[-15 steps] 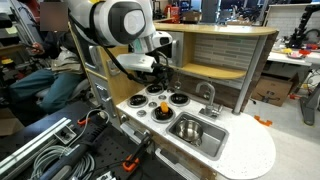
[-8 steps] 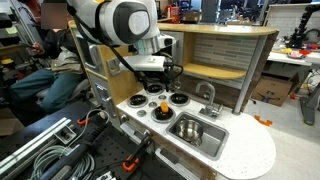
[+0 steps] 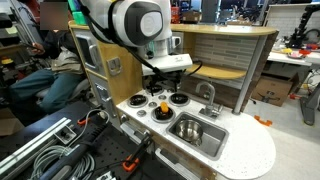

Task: Pick the orange object and put it in the pot in the sink

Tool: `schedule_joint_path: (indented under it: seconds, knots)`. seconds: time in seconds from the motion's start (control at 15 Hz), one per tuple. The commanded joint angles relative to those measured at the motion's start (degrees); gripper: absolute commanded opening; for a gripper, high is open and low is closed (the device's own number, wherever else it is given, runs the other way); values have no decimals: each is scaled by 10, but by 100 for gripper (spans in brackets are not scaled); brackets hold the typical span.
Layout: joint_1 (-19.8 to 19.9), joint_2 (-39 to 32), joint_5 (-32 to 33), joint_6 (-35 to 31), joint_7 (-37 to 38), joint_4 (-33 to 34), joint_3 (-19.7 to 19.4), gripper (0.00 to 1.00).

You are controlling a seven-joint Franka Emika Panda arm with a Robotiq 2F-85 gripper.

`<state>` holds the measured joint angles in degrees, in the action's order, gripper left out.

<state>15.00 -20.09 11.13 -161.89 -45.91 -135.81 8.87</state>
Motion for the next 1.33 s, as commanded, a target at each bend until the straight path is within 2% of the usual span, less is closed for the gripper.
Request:
schedule_joint_path:
  seconds: [0.0, 0.07, 0.4, 0.47, 0.6, 0.8, 0.87, 1.27]
  knots:
    - [35, -16, -46, 74, -145, 37, 36, 100]
    - [-4, -8, -34, 28, -83, 11, -2, 100]
    - [-8, -9, -40, 34, -90, 13, -6, 100]
    - [-25, -26, -22, 22, -67, 20, -21, 100]
    - [-36, -62, -18, -10, -67, 35, -24, 100]
    - [-43, -119, -27, -35, -73, 67, -6, 100]
    - [-41, -138, -31, -53, -73, 76, 3, 100]
    - [-64, -245, 12, -206, -35, 146, -5, 100]
